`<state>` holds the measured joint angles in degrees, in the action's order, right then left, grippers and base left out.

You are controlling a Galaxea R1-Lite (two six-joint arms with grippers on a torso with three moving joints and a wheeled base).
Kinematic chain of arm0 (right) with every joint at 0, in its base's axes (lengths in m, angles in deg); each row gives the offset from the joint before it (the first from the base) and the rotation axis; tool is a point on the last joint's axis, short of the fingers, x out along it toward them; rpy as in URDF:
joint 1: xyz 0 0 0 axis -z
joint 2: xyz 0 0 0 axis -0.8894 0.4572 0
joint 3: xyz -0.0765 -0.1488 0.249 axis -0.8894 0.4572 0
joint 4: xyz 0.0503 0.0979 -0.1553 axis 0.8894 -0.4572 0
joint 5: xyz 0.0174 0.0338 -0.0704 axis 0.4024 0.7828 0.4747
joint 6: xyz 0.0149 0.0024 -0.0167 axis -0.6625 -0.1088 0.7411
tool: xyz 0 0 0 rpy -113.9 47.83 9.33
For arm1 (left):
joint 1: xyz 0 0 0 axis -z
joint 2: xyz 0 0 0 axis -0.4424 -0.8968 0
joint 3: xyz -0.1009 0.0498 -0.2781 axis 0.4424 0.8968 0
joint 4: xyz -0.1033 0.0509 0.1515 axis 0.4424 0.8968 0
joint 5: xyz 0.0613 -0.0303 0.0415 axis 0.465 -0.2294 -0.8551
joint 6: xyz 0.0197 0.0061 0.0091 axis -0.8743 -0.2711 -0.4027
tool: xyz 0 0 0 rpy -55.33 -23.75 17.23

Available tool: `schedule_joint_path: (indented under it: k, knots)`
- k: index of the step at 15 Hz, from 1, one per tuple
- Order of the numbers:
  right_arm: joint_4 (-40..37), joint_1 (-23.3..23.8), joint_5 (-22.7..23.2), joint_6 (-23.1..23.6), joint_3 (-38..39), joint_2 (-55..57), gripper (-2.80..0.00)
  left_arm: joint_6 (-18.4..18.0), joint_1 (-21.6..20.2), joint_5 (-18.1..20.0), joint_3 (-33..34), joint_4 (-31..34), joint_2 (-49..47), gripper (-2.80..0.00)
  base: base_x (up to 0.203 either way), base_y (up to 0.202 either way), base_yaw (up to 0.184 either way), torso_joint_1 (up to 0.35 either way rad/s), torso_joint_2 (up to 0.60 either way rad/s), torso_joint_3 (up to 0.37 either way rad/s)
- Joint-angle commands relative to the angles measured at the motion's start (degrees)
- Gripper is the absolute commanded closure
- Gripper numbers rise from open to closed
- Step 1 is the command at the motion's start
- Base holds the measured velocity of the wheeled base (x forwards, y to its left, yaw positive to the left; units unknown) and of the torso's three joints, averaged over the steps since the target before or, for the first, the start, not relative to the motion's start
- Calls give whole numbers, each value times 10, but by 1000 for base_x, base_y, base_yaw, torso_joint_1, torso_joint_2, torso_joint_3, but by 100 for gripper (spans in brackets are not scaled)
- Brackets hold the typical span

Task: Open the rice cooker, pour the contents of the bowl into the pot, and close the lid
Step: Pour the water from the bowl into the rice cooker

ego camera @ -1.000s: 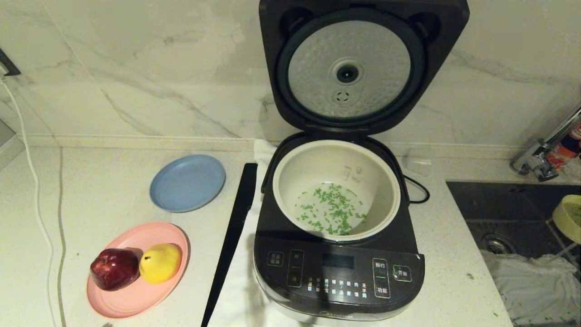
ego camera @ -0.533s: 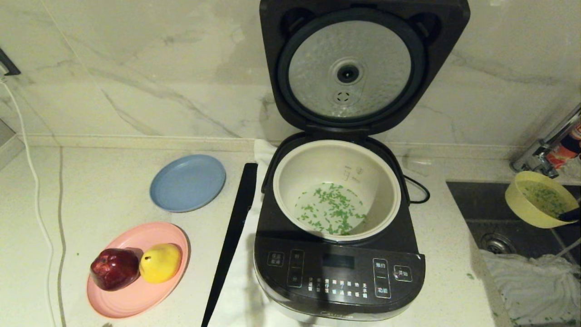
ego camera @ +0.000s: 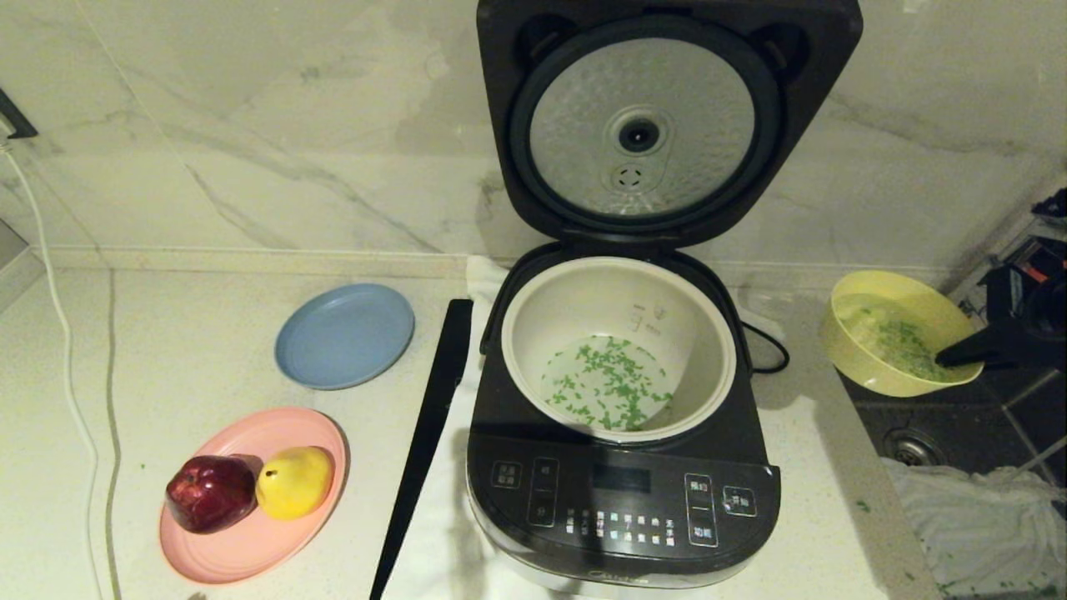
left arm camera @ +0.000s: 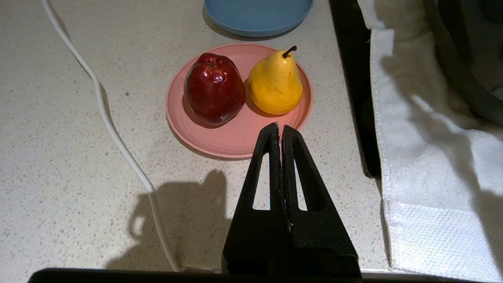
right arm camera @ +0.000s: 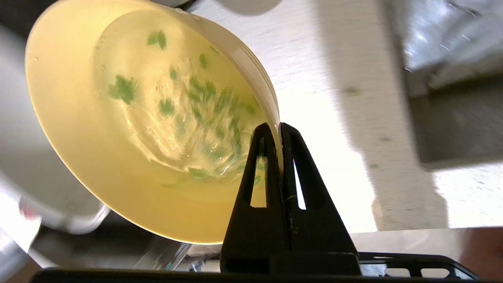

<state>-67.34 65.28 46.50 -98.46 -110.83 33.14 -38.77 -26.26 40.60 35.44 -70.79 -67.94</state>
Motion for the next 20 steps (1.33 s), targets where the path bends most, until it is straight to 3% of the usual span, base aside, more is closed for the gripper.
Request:
schedule_joint_path:
  k: [1, 5, 9, 16, 20]
  knots:
    - [-27, -84, -15, -9, -56, -7, 0, 0, 0, 0, 0, 0, 0, 0, 0, 0, 0, 0, 0, 0]
    - [-51, -209, -73, -35, -123, 22, 0, 0, 0, 0, 0, 0, 0, 0, 0, 0, 0, 0, 0, 0]
    - [-53, -293, -112, -54, -183, 70, 0, 0, 0, 0, 0, 0, 0, 0, 0, 0, 0, 0, 0, 0]
    - [-5, -378, -183, -73, -218, 156, 0, 0, 0, 0, 0, 0, 0, 0, 0, 0, 0, 0, 0, 0]
    - [32, -393, -213, -79, -218, 192, 0, 0, 0, 0, 0, 0, 0, 0, 0, 0, 0, 0, 0, 0]
